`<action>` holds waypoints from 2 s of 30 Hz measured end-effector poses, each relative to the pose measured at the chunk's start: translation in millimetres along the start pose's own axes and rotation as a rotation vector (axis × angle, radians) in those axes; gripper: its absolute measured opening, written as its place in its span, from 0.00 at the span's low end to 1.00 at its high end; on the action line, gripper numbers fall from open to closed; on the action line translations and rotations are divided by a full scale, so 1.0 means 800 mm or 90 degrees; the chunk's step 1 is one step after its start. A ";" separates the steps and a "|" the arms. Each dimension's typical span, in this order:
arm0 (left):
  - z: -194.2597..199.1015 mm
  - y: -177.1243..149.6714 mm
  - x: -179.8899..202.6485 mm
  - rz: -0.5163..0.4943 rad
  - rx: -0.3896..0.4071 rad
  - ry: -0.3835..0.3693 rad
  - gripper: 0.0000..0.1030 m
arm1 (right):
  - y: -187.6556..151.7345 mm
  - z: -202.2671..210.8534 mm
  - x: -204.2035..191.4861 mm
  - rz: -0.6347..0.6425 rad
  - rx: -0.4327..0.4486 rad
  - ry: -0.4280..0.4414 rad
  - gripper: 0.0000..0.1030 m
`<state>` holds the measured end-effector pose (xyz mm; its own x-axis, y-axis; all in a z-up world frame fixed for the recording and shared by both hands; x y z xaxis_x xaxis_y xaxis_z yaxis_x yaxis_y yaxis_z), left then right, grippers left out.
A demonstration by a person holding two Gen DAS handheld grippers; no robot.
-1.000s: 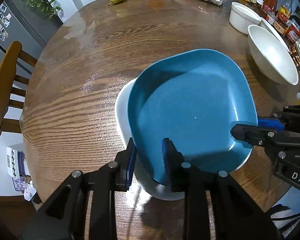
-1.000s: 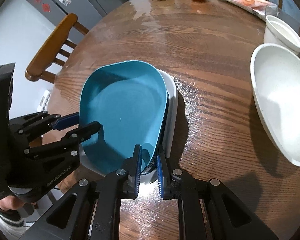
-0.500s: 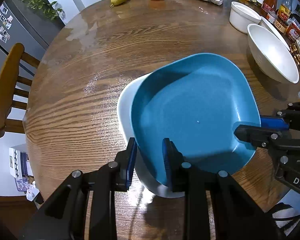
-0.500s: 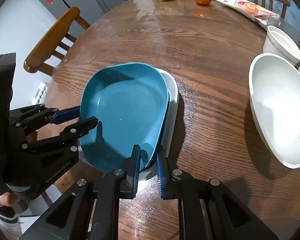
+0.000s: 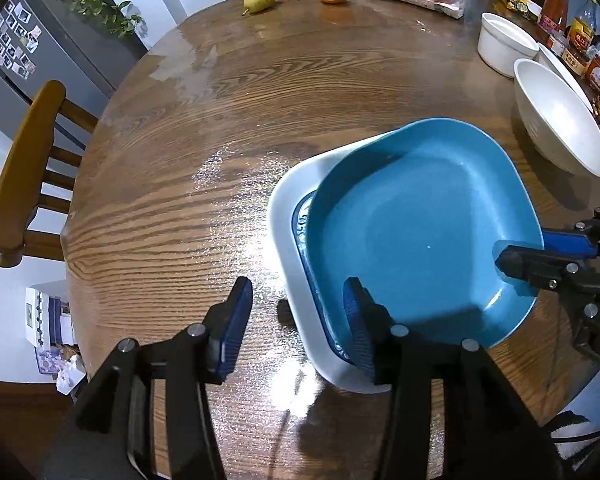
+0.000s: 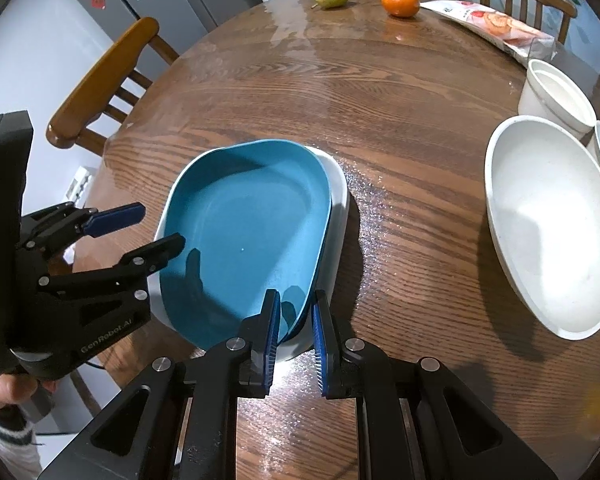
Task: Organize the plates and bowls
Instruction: 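Open both tools to release the teal dish and withdraw, then move both tools to the large white bowl and grip its rim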
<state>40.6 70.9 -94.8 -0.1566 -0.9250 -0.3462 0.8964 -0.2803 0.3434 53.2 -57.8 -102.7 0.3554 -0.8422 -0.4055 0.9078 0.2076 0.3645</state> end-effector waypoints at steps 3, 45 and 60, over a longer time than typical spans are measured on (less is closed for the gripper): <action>0.002 0.002 -0.007 0.013 0.002 0.000 0.44 | 0.001 0.004 0.000 0.005 0.008 -0.011 0.16; 0.084 0.067 0.080 0.025 0.086 -0.105 0.99 | -0.051 0.180 0.130 -0.210 0.247 -0.026 0.74; 0.065 0.136 0.161 0.005 0.090 -0.121 0.99 | -0.077 0.170 0.206 -0.318 0.229 -0.014 0.74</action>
<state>96.2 -91.9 -56.5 -0.2374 -0.9552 -0.1767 0.8331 -0.2938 0.4686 25.7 -277.0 -77.8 -0.1012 -0.8057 -0.5837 0.8303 -0.3916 0.3965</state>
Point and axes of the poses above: each gripper's, at about its wrist camera, not at the fingertips, and z roughly against the way its jaws point, x to its right, y to its top, the point moved 3 cm from there along -z, roughly the way its jaws point, and after that the axes turned 11 degrees about y, right-handed, at the moved point
